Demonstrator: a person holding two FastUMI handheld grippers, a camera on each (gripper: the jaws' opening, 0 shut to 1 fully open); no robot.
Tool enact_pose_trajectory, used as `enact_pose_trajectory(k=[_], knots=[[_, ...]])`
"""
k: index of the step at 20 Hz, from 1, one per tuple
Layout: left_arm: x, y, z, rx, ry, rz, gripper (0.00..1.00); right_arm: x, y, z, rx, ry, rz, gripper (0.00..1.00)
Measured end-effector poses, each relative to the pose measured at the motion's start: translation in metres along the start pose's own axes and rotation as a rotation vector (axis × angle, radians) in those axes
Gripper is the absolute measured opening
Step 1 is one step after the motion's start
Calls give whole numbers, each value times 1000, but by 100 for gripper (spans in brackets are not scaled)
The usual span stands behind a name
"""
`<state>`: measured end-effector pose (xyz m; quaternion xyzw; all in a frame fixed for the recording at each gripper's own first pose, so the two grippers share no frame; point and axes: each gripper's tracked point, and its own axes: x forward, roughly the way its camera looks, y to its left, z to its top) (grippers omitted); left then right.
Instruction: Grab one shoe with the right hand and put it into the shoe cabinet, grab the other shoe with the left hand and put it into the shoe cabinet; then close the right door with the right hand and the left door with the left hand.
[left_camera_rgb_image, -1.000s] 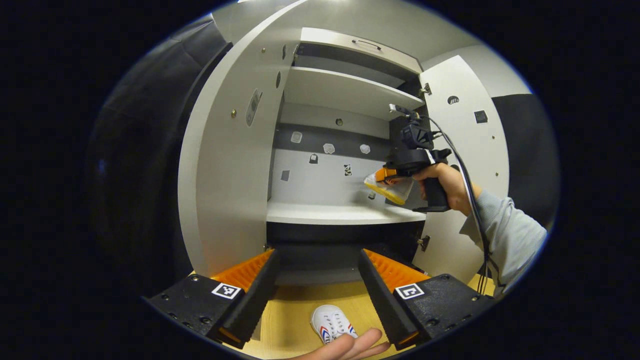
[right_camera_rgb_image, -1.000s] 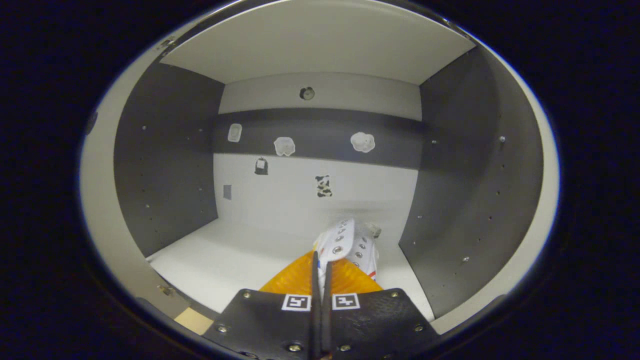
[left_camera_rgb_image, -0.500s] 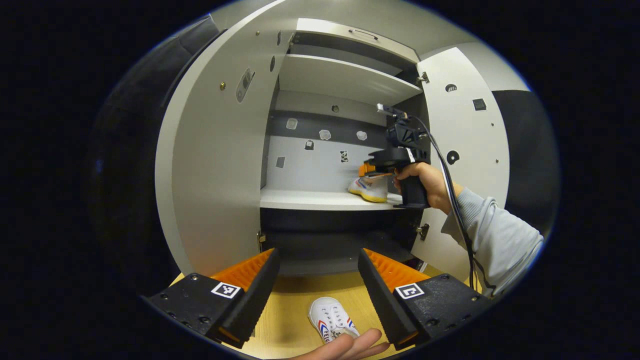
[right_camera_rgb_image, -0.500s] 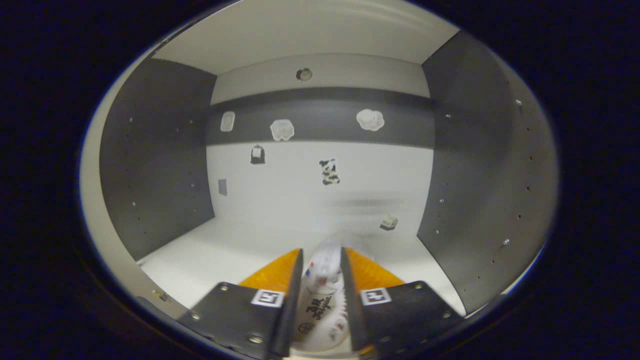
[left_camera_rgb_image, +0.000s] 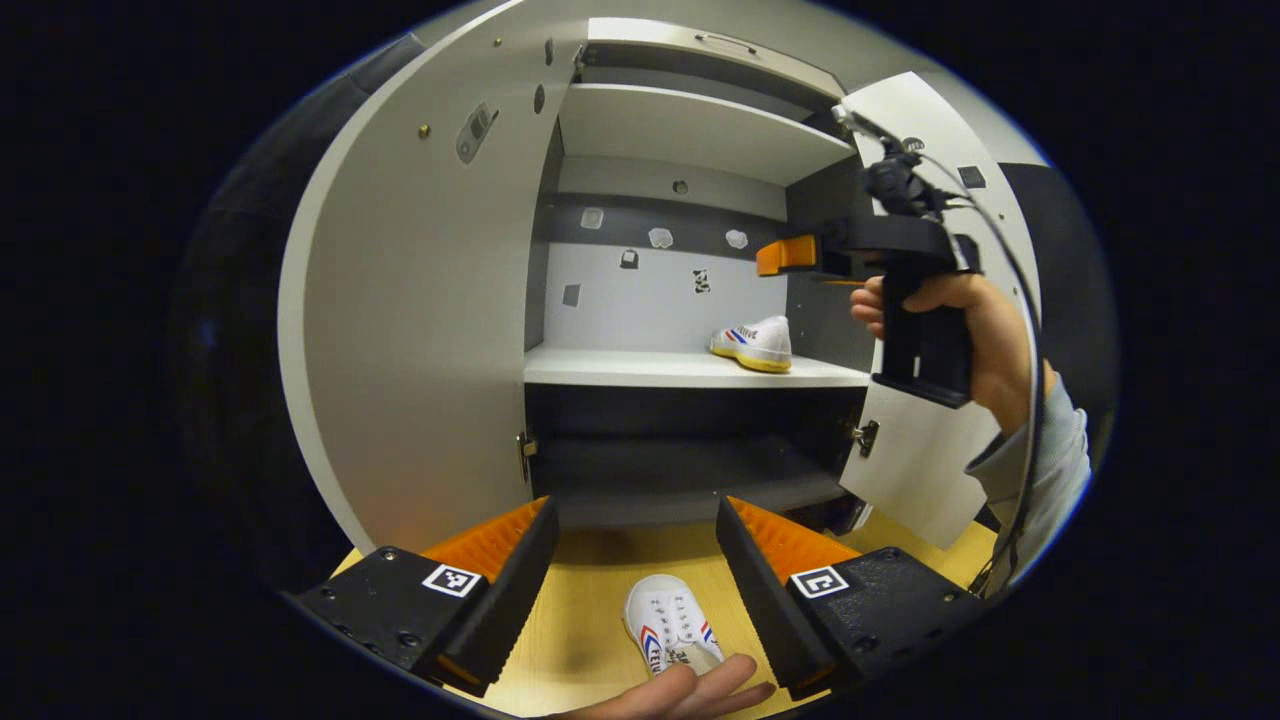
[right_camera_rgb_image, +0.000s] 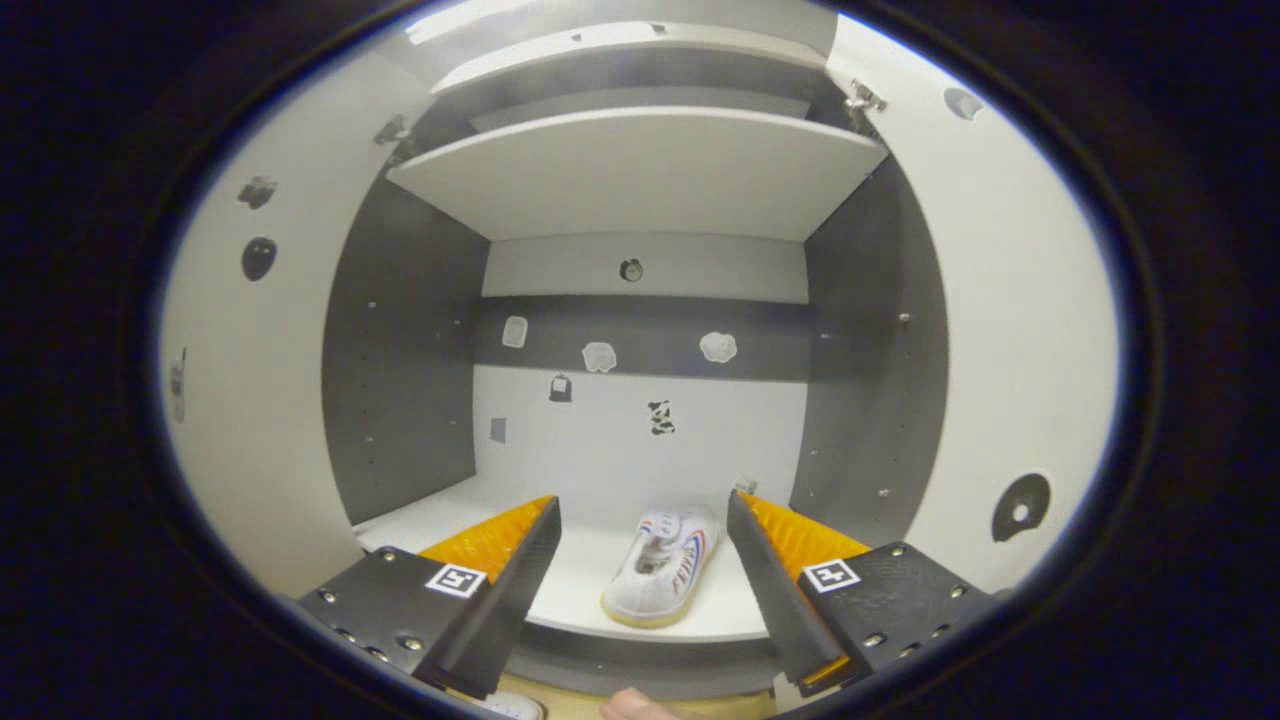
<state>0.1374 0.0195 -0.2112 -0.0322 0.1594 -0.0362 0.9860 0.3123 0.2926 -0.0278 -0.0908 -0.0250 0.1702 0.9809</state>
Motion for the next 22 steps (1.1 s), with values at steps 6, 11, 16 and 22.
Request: enact_pose_trajectory(k=[6, 11, 16, 22], knots=[[10, -5, -48, 7, 99, 19, 97, -96, -9, -21, -16, -38, -57, 98], [21, -6, -111, 53, 240, 34, 98, -155, -7, -65, -26, -28, -52, 98], [29, -3, -170, 76, 359, 32, 98, -197, -16, -106, 41, 21, -96, 99], [48, 6, -222, 62, 457, 21, 97, -215, -27, -114, 73, -2, -111, 99]])
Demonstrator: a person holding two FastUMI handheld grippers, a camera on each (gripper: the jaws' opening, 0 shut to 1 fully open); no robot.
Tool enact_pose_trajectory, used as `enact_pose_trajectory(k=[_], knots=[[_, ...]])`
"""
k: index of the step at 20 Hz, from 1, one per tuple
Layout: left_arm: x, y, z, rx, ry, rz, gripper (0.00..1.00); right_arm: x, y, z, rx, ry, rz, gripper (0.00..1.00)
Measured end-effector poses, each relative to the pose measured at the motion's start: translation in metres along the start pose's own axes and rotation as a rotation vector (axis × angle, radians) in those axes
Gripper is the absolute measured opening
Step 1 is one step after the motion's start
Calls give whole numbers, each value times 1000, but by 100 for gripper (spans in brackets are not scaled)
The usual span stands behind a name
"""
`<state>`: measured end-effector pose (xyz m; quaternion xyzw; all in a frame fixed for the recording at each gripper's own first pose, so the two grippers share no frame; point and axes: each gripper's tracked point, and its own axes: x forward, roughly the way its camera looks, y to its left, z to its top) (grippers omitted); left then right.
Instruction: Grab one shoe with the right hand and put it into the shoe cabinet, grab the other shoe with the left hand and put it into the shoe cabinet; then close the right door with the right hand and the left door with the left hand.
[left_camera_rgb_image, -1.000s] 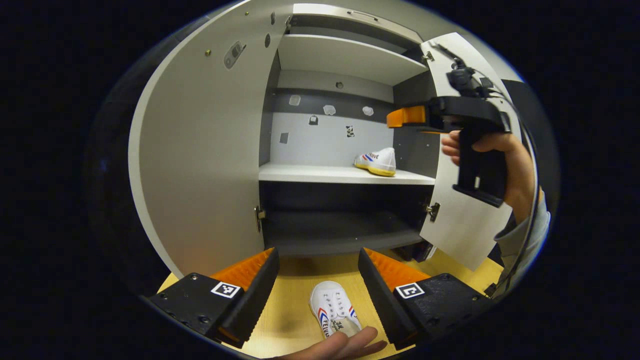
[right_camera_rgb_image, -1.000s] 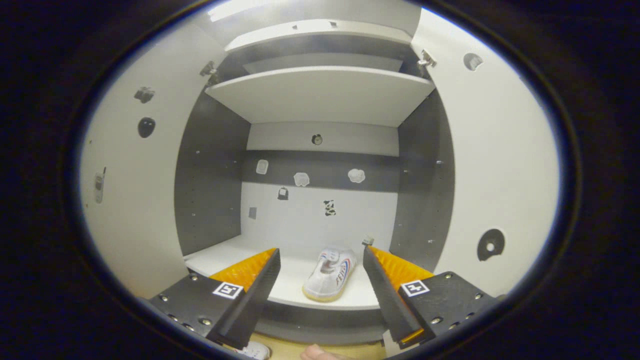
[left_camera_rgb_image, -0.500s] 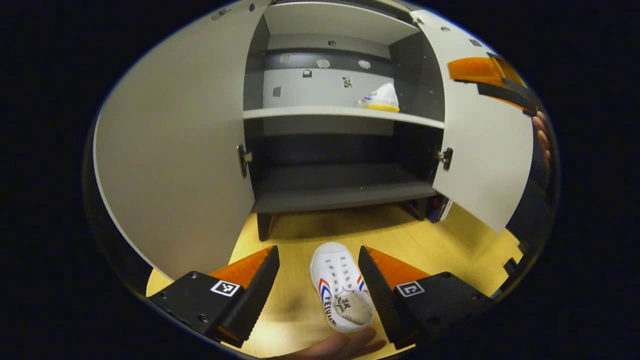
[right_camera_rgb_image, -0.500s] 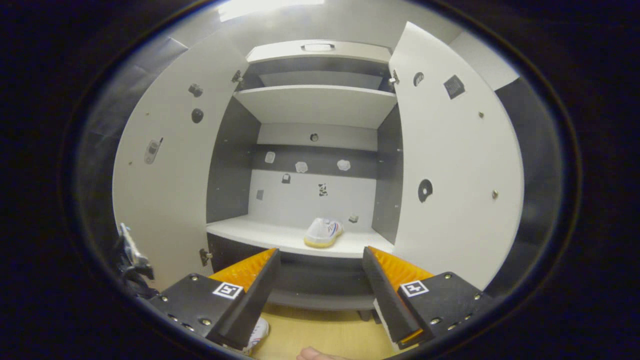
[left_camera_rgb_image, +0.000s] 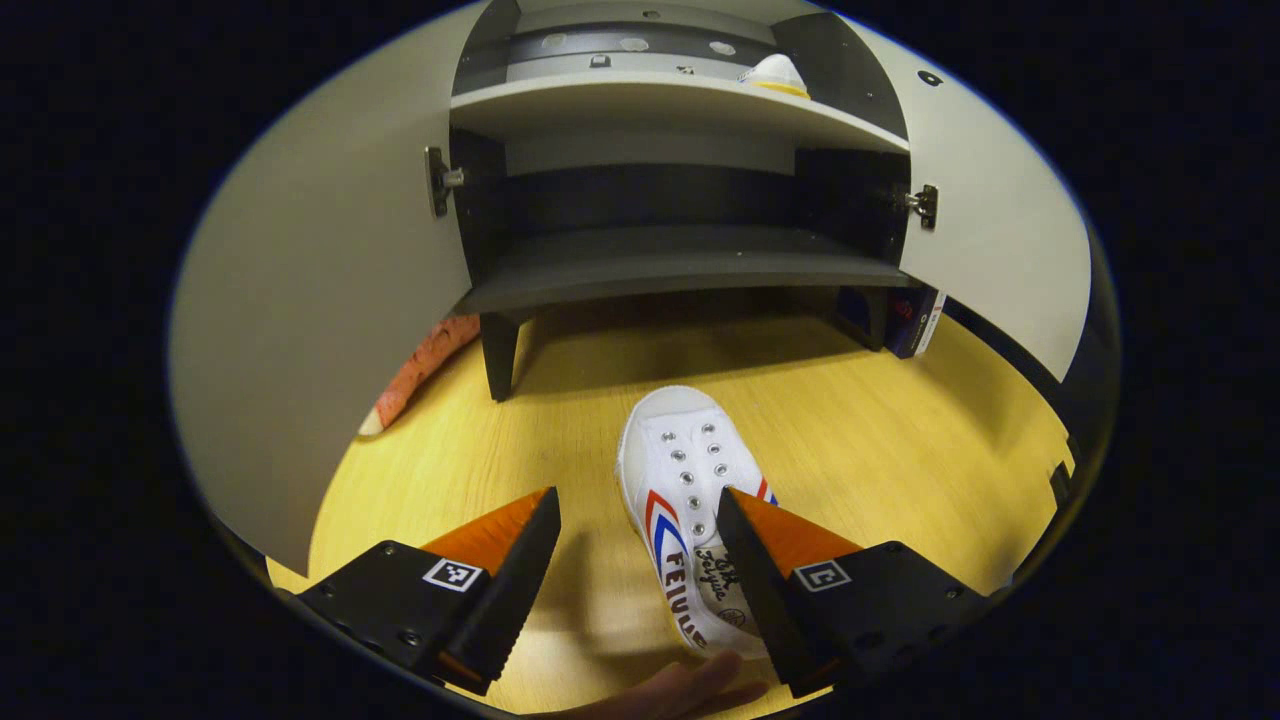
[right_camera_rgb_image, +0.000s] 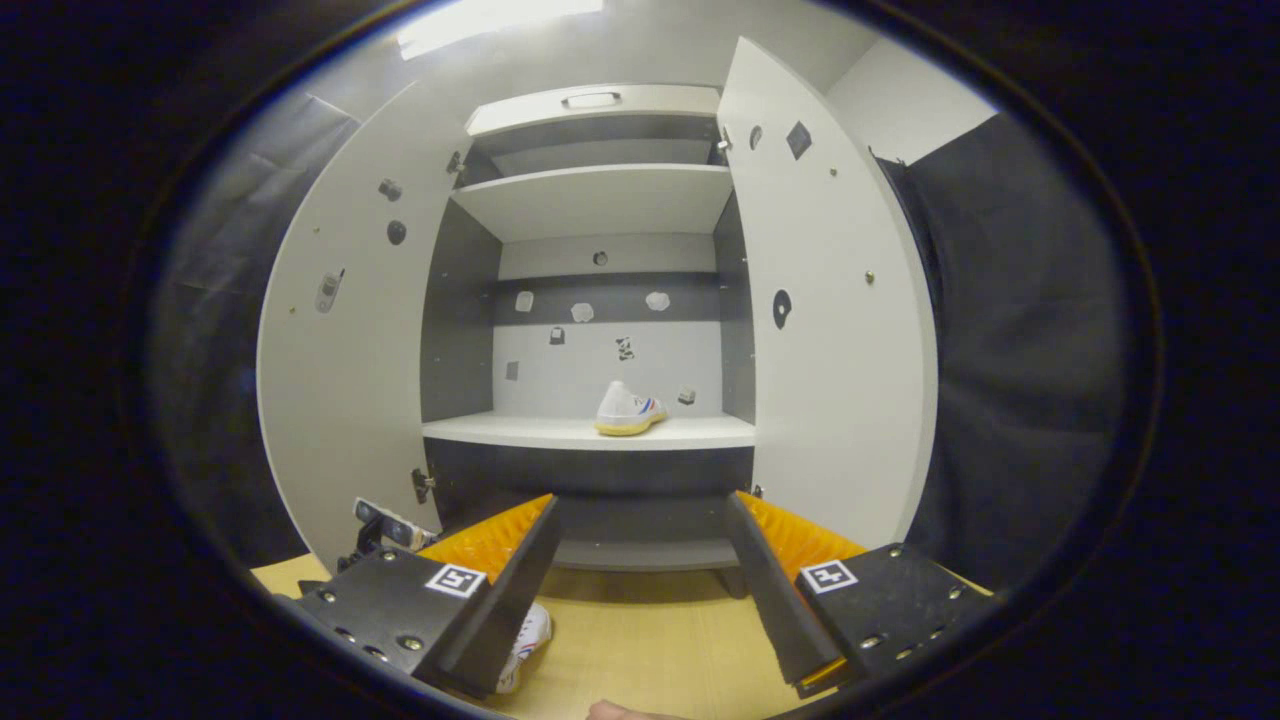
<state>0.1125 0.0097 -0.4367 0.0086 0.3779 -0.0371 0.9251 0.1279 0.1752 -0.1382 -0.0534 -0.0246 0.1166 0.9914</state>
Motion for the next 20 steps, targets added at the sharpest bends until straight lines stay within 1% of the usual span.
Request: enact_pose_trajectory(k=[3, 4, 5, 6, 7, 8, 9, 10, 11, 12, 13, 14, 16, 17, 18, 20], knots=[[12, -2, -12, 2, 28, -27, 97, 2, -2, -4, 25, -2, -7, 99], [17, 1, -17, 19, 34, -16, 98, 5, -2, -5, 26, -4, -7, 99], [17, 3, -21, 43, 44, -28, 97, 6, -2, -6, 24, -7, -9, 98], [19, 3, -13, 35, -8, -31, 100, 9, -1, -7, 21, -9, -10, 98], [22, 1, -17, 38, 16, -35, 98, 11, 0, -8, 22, -13, -9, 99], [18, 1, -24, 15, 39, -32, 98, 13, 2, -10, 27, -11, -5, 99], [20, 1, -17, -10, 15, -25, 99, 16, 5, -14, 33, -4, 1, 99], [21, 1, -18, -17, 11, -19, 96, 18, 6, -17, 38, 2, 6, 99], [19, 0, -20, -35, 5, -19, 95, 20, 8, -21, 39, 10, 8, 99], [20, -3, -19, -53, -6, -30, 96, 22, 7, -27, 38, 22, 8, 99], [21, -10, -21, -65, -3, -58, 95, 23, 7, -33, 35, 35, 6, 99], [21, -17, -20, -61, -1, -88, 80, 23, 6, -36, 33, 45, 4, 99], [21, -15, -20, -36, 4, -77, 49, 20, 3, -39, 36, 51, 4, 99], [19, -12, -20, -22, 10, -55, 47, 19, -1, -39, 43, 49, -3, 99], [21, -12, -18, -7, 8, -39, 34, 18, -6, -38, 53, 46, -14, 99], [16, -12, -18, 36, 55, -16, 8, 14, -14, -42, 61, 44, -27, 99]])
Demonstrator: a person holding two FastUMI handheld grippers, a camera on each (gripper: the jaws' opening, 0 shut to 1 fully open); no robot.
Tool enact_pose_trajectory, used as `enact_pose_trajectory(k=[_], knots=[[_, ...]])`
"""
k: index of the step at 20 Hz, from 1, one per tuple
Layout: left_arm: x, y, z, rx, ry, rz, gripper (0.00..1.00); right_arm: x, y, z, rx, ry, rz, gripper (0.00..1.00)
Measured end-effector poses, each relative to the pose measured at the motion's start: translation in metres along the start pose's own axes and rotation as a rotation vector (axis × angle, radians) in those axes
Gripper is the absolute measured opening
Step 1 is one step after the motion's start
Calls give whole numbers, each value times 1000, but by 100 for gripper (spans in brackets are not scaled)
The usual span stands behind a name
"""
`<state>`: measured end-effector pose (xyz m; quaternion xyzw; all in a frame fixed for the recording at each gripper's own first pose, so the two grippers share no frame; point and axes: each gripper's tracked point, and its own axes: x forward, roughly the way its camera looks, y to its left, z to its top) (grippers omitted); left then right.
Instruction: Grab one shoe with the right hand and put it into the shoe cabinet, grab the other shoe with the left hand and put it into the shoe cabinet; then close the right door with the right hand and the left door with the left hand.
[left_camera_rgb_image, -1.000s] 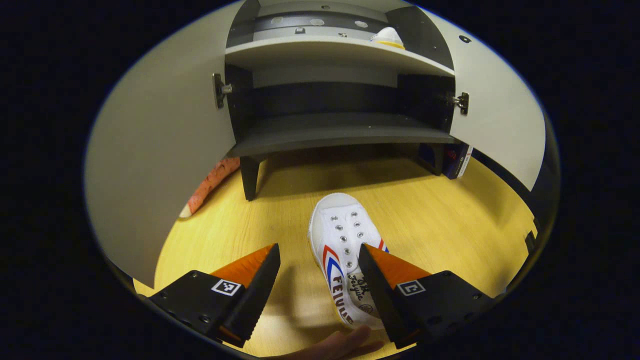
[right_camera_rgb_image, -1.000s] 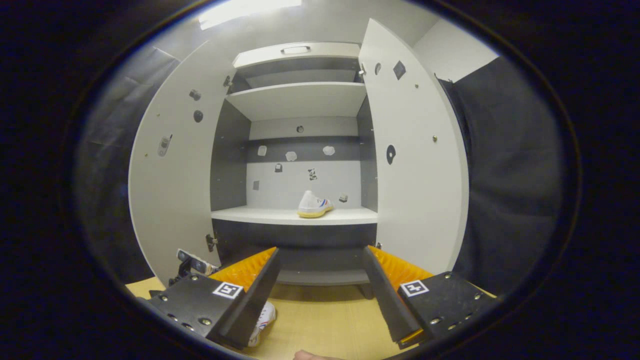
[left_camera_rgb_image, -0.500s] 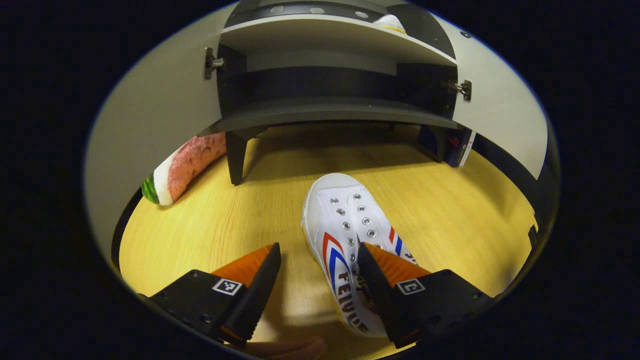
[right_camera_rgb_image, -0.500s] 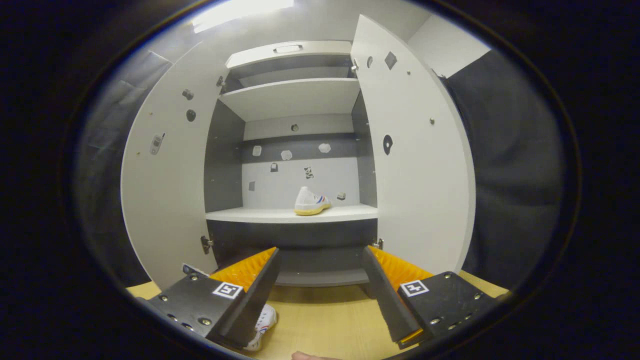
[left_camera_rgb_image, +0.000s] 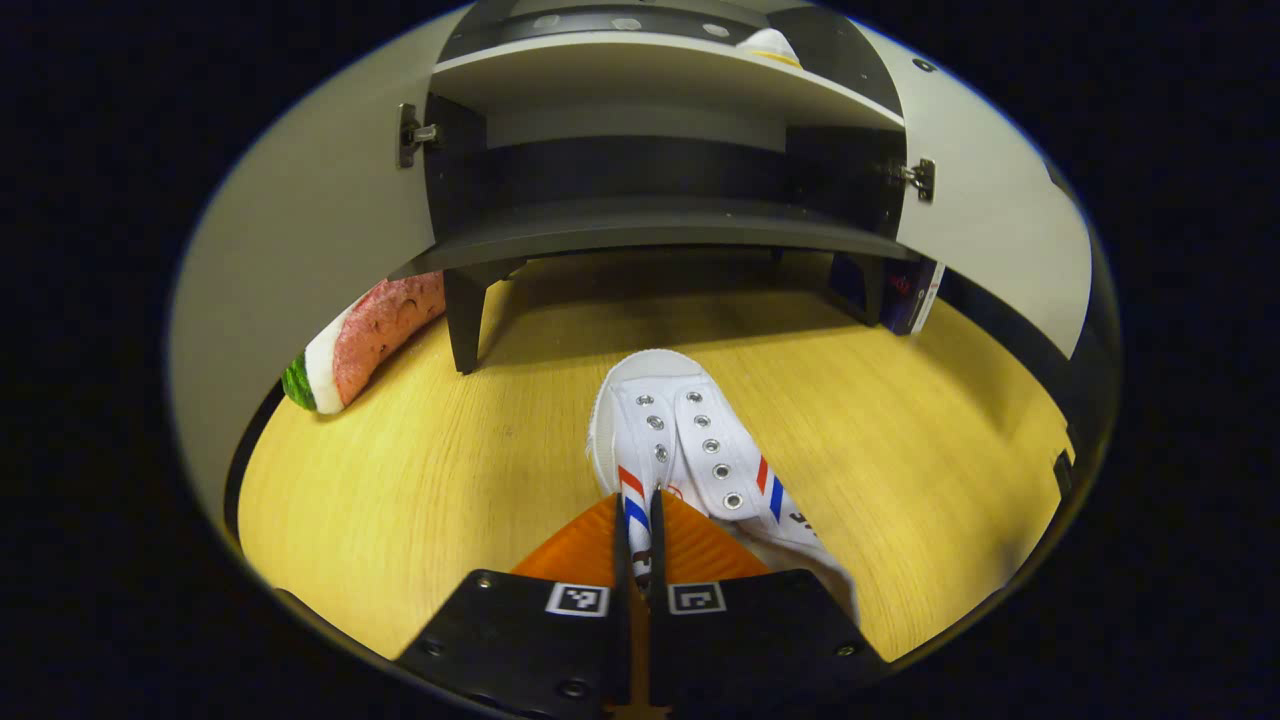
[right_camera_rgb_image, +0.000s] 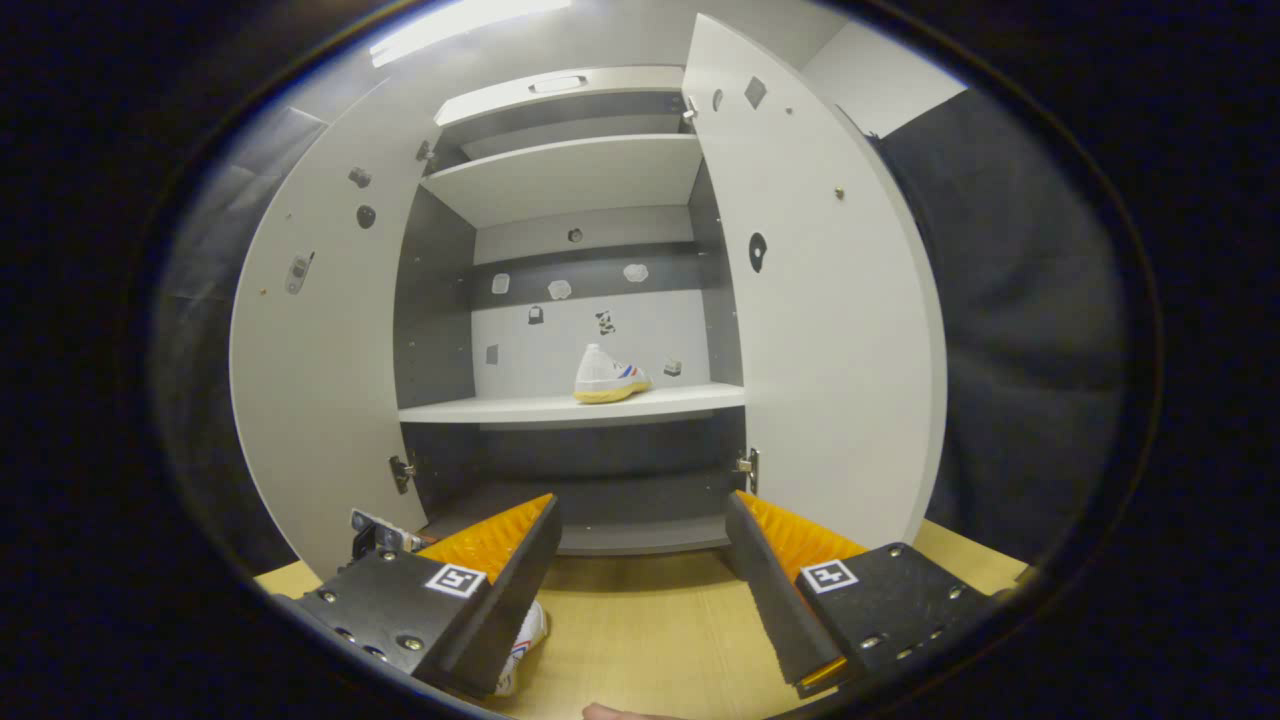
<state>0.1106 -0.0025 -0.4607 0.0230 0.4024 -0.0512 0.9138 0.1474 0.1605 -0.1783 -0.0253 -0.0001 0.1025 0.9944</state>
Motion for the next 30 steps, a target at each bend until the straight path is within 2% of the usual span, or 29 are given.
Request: enact_pose_trajectory(k=[2, 5, 10, 18, 25, 30], knots=[[-7, 6, 9, 26, 2, 21, 1, -3, -11, -6, 11, 3, -20, 99], [-33, 4, 26, 43, -27, 27, 2, -9, -26, -12, 45, 17, -34, 99], [-85, 4, 86, 54, -151, 49, 1, -20, -42, -7, 70, 9, -42, 96], [-152, 3, 198, 30, -383, 59, 1, -40, -48, 5, 72, -12, -8, 98], [-183, 5, 296, -23, -508, 60, 0, -38, -50, 14, 66, -15, 20, 98], [-177, 6, 376, -36, -579, 60, 0, -30, -47, 17, 59, -17, 52, 99]])
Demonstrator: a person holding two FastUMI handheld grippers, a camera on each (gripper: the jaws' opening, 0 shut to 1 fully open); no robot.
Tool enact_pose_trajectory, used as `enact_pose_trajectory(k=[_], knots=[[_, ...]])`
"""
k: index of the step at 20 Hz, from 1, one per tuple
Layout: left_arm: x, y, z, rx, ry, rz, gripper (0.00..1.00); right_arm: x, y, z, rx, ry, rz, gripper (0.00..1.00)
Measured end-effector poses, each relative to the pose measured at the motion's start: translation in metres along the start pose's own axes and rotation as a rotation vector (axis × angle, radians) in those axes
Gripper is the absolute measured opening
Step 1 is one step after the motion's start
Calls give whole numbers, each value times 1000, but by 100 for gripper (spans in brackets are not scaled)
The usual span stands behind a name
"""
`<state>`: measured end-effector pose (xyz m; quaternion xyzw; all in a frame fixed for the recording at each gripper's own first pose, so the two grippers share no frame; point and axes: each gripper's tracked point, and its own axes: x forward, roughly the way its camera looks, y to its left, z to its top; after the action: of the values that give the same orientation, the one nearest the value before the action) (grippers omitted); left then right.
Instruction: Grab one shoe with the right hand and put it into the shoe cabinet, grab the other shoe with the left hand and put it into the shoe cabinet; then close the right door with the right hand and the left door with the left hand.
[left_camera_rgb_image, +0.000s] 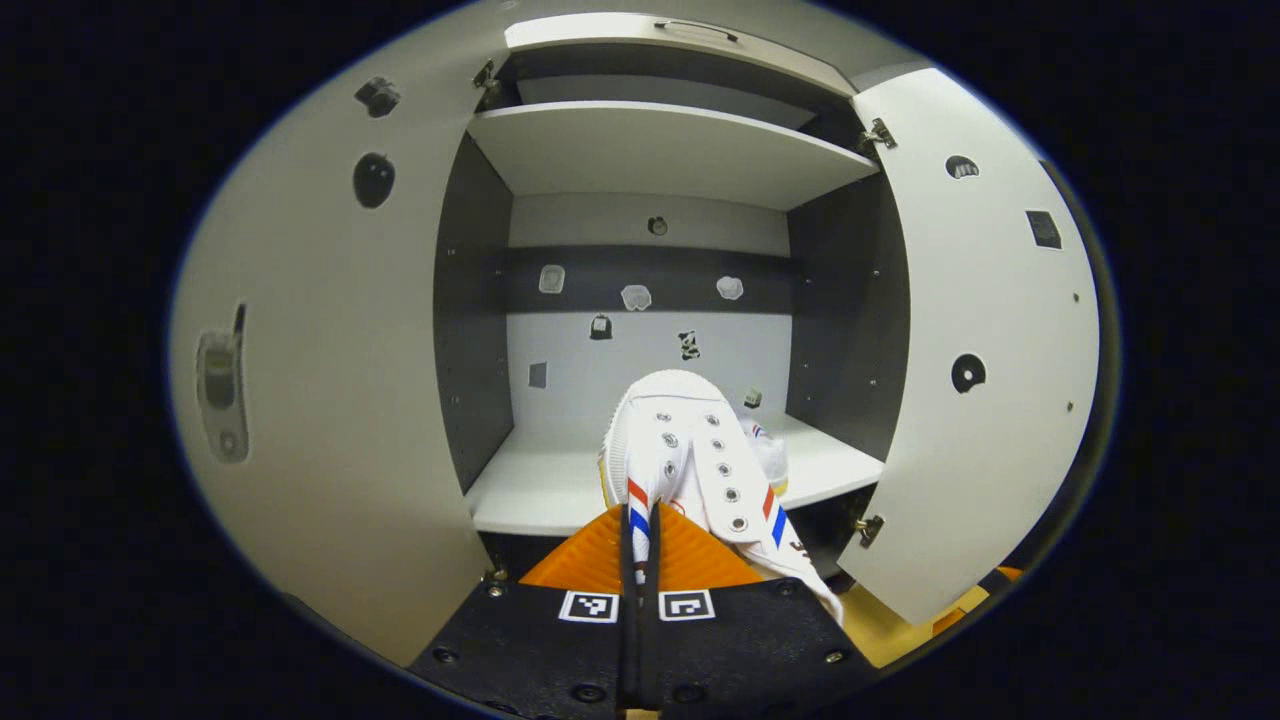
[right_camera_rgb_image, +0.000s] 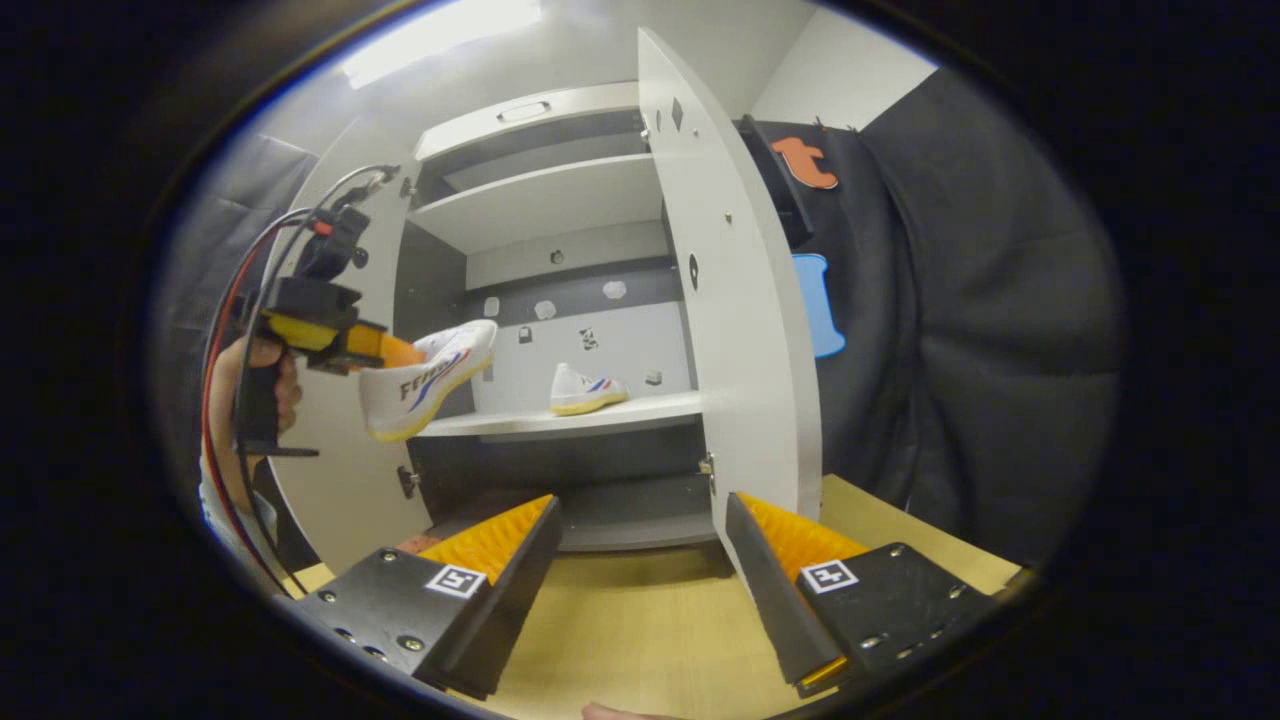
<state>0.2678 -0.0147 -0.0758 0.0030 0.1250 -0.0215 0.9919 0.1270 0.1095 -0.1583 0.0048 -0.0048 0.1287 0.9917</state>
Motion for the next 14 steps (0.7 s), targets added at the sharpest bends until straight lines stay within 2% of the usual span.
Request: enact_pose_trajectory(k=[8, 14], knots=[[107, 6, 31, -29, 1, 38, 1, 6, 4, 3, 9, -33, 41, 98], [188, 35, -4, -64, 116, 97, 1, 9, 2, 0, -73, -67, 41, 99]])
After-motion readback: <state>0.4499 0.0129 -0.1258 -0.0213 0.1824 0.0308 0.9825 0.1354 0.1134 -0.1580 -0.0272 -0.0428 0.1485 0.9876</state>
